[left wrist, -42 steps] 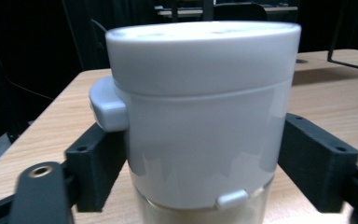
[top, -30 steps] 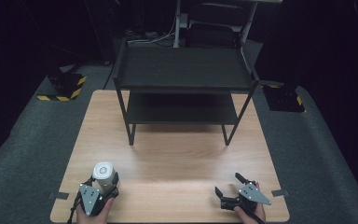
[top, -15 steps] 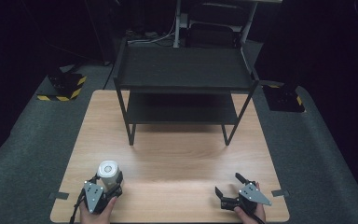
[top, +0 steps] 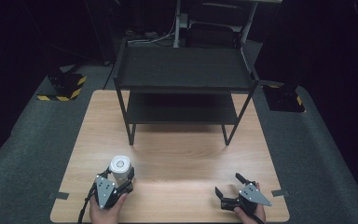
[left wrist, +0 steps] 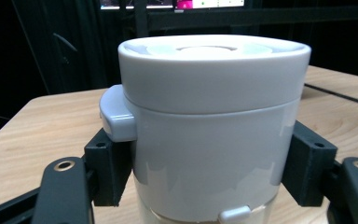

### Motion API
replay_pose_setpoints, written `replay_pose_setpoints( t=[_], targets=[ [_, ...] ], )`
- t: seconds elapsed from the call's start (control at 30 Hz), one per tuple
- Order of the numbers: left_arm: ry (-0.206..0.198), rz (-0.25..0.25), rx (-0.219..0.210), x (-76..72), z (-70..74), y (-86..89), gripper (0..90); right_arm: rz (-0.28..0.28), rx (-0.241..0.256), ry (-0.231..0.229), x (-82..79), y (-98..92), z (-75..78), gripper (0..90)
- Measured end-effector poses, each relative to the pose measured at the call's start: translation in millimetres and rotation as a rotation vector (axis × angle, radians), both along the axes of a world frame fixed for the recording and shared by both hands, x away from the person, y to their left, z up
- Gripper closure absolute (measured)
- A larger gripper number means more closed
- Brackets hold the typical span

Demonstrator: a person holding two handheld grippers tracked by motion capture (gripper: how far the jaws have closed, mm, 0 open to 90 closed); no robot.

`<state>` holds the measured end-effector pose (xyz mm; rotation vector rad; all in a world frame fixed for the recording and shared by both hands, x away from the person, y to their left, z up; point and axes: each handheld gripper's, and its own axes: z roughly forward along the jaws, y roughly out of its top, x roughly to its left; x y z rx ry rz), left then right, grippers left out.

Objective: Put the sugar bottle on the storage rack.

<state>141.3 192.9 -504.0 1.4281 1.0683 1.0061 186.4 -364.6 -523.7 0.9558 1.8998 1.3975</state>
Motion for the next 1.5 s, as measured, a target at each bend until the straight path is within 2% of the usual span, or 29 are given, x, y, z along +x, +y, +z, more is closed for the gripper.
replay_pose_setpoints(
  t=[0.2, 0.3, 0.77, 1.13, 1.5],
  targets=[
    [-0.028, -0.011, -0.018, 7.6, 13.8, -7.6, 29.4, -0.002, 0.003, 0.000, -0.2, 0.0, -0.2, 0.0],
    [-0.043, -0.022, -0.012, 12.7, 23.6, -12.7, 29.4, -0.001, 0.005, 0.001, 0.0, -0.1, -0.2, 0.0],
    [-0.070, -0.064, -0.005, 33.7, 55.7, -30.9, 29.5, 0.001, 0.007, 0.001, 0.2, -0.6, -0.5, 0.0],
    [-0.090, -0.091, -0.026, 55.9, 81.0, -46.8, 29.5, 0.004, 0.008, 0.000, 0.4, -1.1, -0.7, 0.0],
    [-0.114, -0.094, -0.021, 79.2, 103.6, -60.4, 29.5, 0.010, 0.008, -0.001, 0.8, -2.0, -0.8, 0.0]
  ],
)
